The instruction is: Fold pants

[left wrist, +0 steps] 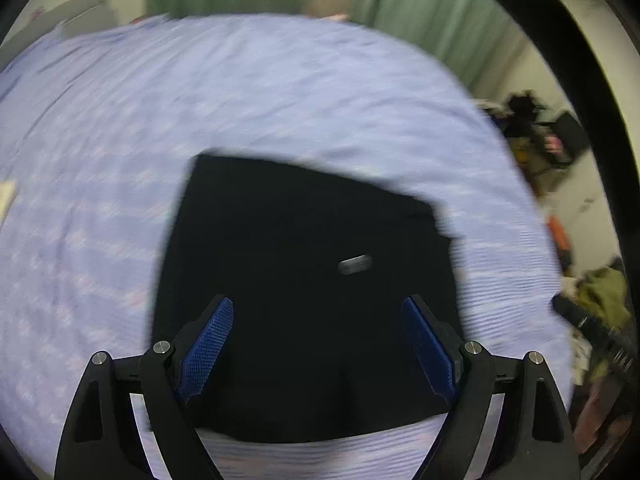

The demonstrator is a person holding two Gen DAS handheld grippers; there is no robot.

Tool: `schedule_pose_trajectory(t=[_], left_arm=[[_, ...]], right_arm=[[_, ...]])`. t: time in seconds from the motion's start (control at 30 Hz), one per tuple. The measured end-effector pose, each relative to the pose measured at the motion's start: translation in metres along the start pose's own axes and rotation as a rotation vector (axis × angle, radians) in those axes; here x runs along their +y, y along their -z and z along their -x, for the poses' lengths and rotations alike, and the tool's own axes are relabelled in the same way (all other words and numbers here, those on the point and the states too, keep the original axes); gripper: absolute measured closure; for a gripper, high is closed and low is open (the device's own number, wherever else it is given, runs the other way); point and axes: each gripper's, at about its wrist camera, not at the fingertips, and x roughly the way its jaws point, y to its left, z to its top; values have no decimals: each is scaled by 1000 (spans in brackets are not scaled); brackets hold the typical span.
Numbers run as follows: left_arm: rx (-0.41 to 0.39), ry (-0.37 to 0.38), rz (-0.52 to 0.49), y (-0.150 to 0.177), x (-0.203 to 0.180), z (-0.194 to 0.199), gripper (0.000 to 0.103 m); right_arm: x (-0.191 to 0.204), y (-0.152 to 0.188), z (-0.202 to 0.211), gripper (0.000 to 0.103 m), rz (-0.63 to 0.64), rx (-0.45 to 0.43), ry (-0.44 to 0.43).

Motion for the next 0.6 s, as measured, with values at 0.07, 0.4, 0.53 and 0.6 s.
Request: schedule_pose_trajectory(t=[0.07,0.4,0.53,0.6], left_arm=[[27,-42,42,9,27,-12,17],[93,-79,100,36,71,-49,17],[89,-59,120,29,68,-57,17],[89,-51,116,26,65,-60,17]], right_arm=[[13,-3,-34,43,38,48,-28],[28,-3,-132,76,-19,214,-56],[31,-7,-107,92,-11,145,-59],[35,-9,-103,92,4,140,-82]])
